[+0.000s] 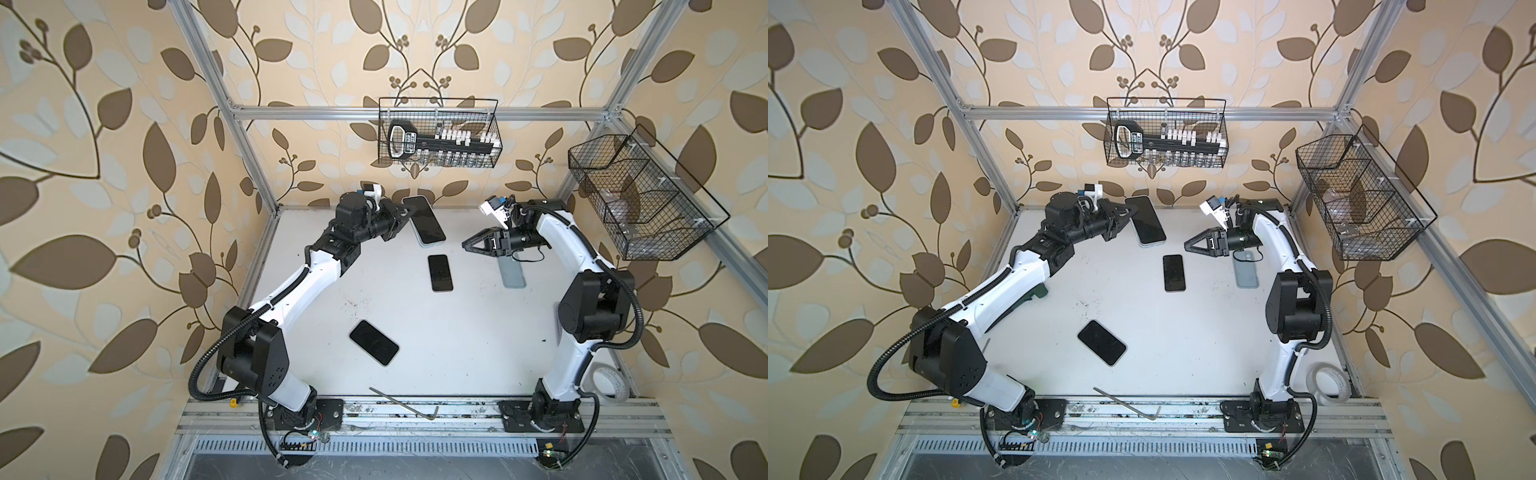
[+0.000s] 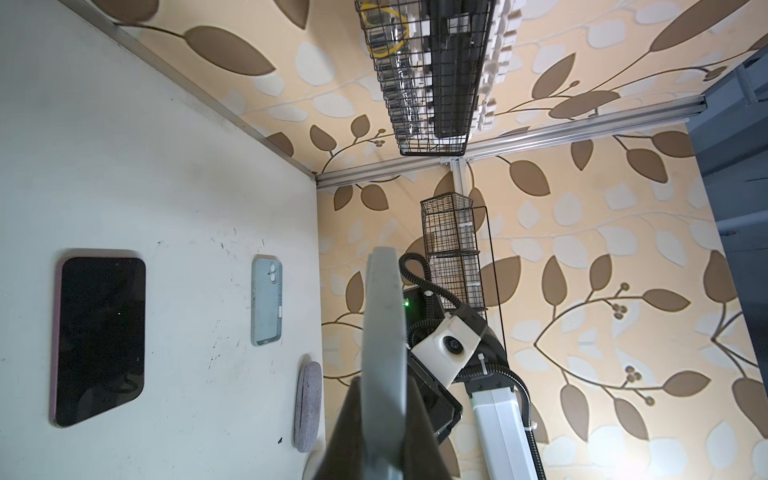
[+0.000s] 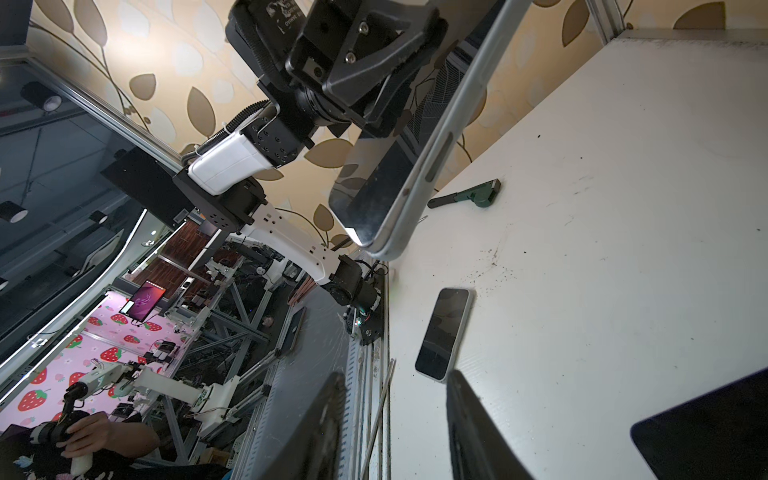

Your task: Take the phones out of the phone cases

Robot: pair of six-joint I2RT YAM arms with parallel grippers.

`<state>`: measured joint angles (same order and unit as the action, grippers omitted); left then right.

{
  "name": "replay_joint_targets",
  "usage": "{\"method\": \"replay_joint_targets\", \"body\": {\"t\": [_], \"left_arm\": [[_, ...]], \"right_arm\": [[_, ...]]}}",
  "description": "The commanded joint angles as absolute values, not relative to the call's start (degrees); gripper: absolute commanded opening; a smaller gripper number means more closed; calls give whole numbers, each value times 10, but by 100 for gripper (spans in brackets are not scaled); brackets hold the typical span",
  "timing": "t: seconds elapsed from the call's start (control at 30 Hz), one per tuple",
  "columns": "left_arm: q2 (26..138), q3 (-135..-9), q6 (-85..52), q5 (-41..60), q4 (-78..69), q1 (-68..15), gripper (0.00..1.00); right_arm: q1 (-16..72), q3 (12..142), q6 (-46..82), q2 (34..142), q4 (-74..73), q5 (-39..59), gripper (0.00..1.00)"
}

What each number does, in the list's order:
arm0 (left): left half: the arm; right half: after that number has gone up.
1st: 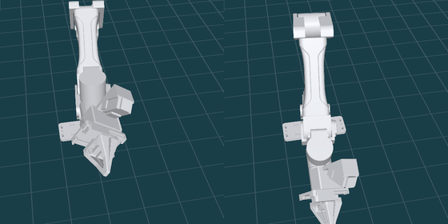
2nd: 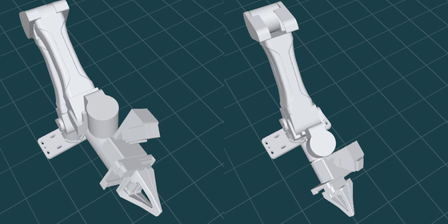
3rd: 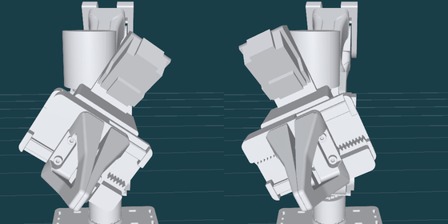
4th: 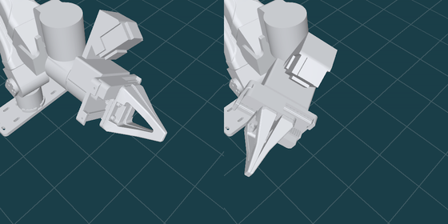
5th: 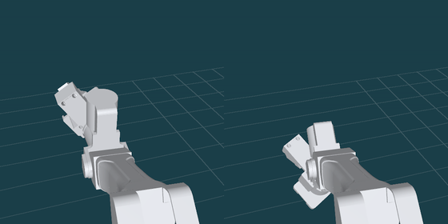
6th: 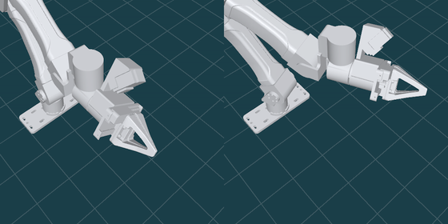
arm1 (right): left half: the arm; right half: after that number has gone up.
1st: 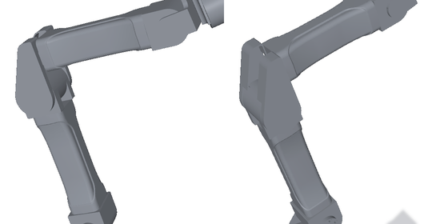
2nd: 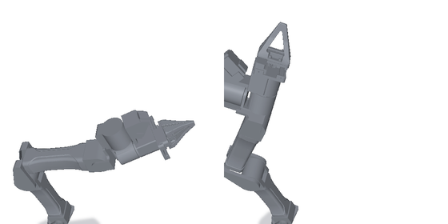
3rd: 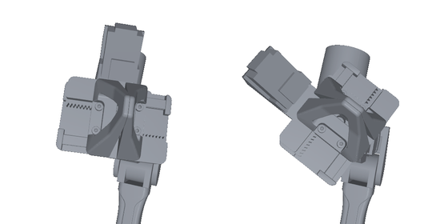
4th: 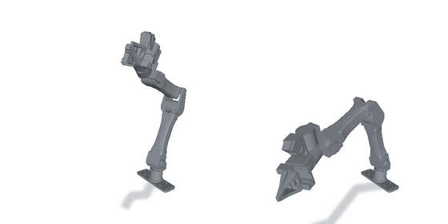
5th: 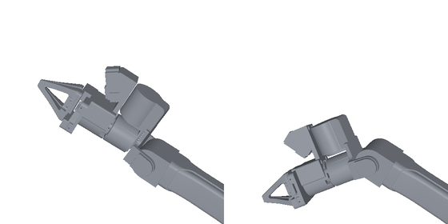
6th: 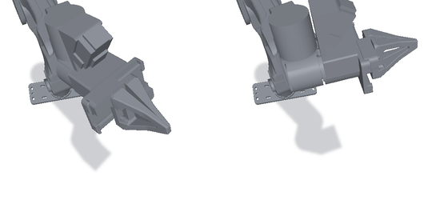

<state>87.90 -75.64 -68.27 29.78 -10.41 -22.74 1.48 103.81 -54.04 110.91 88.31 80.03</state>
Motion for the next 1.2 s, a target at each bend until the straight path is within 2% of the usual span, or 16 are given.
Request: {"method": "replay_joint_targets", "body": {"t": [0.0, 0.03, 0.1, 0.13, 0.17, 0.37, 0.7, 0.77, 0.87, 0.9, 0.97, 1.17], "left_arm": [[844, -794, -667, 300, -133, -216, 0], [844, -796, -663, 301, -130, -213, 0], [846, -799, -660, 302, -127, -207, 0], [848, -799, -661, 305, -129, -203, 0], [851, -801, -663, 309, -132, -199, 0], [864, -791, -677, 317, -156, -180, 0], [853, -725, -698, 267, -216, -171, 0], [847, -709, -703, 242, -226, -171, 0], [834, -667, -729, 198, -276, -172, 0], [829, -654, -741, 185, -293, -173, 0], [829, -635, -750, 164, -308, -177, 0], [792, -601, -753, 128, -326, -194, 0]], "right_arm": [[21, 1055, -459, 1118, 825, 771, 41], [29, 1036, -364, 1104, 736, 733, 41], [54, 938, -130, 1033, 458, 611, 44], [61, 880, -56, 999, 324, 591, 52], [61, 861, -16, 989, 263, 601, 55], [84, 911, 55, 1038, 251, 595, 54], [99, 698, 304, 939, -68, 550, 58], [100, 657, 350, 912, -119, 535, 62], [99, 607, 405, 874, -163, 505, 74], [101, 584, 428, 858, -186, 489, 80], [103, 544, 468, 834, -223, 460, 100], [136, 481, 547, 804, -297, 409, 100]]}}
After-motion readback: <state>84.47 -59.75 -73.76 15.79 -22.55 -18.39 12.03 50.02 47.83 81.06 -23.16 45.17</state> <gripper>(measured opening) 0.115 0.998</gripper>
